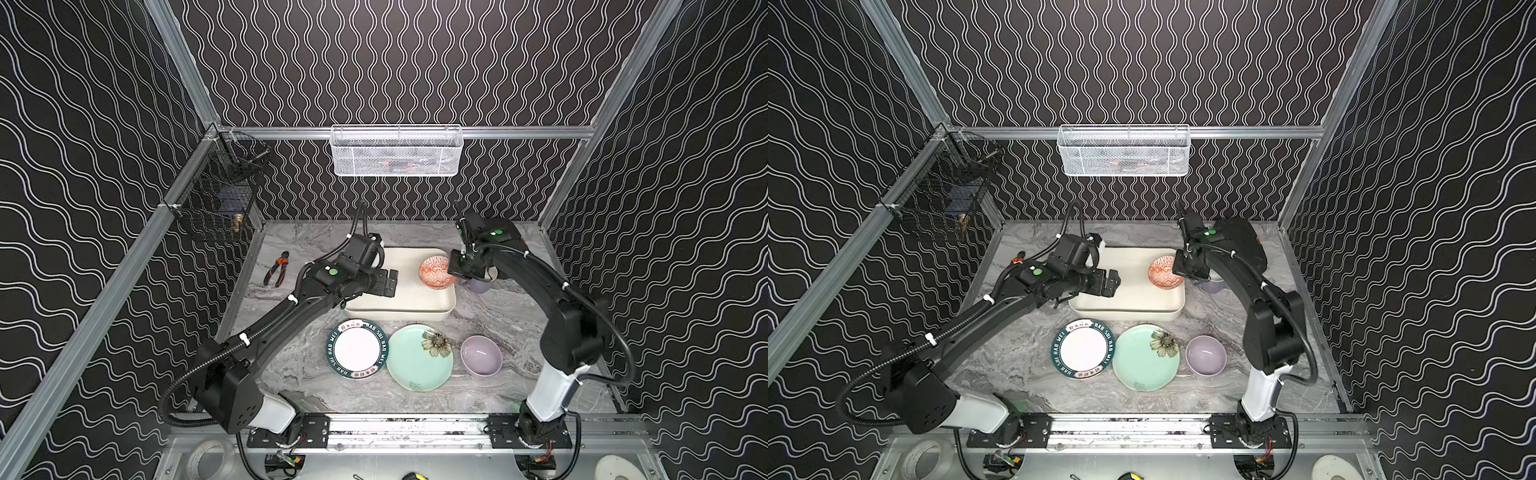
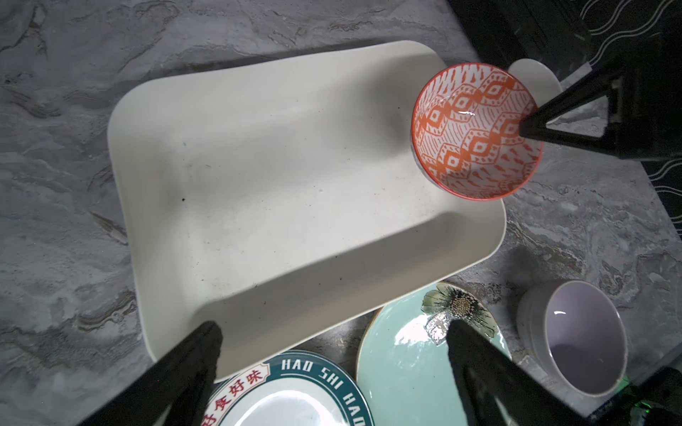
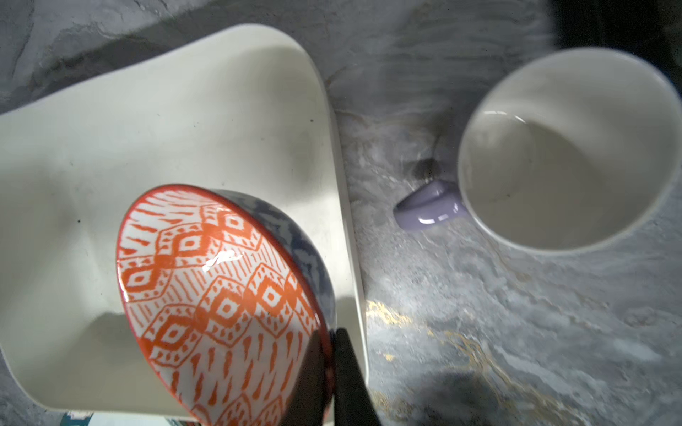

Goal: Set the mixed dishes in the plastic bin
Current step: 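Lift the orange bowl off the lilac bowl and carry it over the bin, then lower the orange bowl into the bin and open the right gripper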

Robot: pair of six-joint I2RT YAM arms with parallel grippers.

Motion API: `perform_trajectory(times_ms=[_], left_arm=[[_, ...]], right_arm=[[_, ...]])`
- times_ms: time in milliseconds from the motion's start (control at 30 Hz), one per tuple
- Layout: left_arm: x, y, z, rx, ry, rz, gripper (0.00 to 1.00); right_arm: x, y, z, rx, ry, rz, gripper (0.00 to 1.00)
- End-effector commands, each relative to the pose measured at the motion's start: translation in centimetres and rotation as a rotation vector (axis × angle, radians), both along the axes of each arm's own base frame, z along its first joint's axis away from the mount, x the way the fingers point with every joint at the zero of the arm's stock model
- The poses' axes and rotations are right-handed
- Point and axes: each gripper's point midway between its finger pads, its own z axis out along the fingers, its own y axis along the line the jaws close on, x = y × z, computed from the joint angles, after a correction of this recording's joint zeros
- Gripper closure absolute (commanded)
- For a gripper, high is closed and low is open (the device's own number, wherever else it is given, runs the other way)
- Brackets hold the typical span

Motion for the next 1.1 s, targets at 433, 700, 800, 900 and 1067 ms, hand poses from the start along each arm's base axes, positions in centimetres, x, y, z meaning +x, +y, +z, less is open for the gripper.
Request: perform_trajectory(times_ms=[433, 700, 800, 900, 1067], left_arm=[[0.6, 2.1, -0.8, -0.021, 0.027, -0.015, 0.02], [1.0, 2.3, -1.2, -0.028, 0.032, -0.014, 0.02], [1.0, 2.2, -1.2, -0.033, 0.035, -0.014, 0.02], [1.1, 2.1, -1.2, -0.038, 0.038, -0.016, 0.01], [1.2, 2.1, -1.2, -0.044, 0.038, -0.014, 0.01]], right_arm=[[6.4, 0.8, -5.3, -0.033, 0.026, 0.004, 0.98], [6.9, 0.7, -5.7, -0.038, 0.034, 0.015, 0.76], [6.9, 0.8, -5.2, -0.031, 0.026, 0.021, 0.61], [6.8, 0.8, -4.5, -0.032, 0.017, 0.025, 0.58], [6.4, 0.3, -3.5, -0.043, 0.012, 0.022, 0.57]])
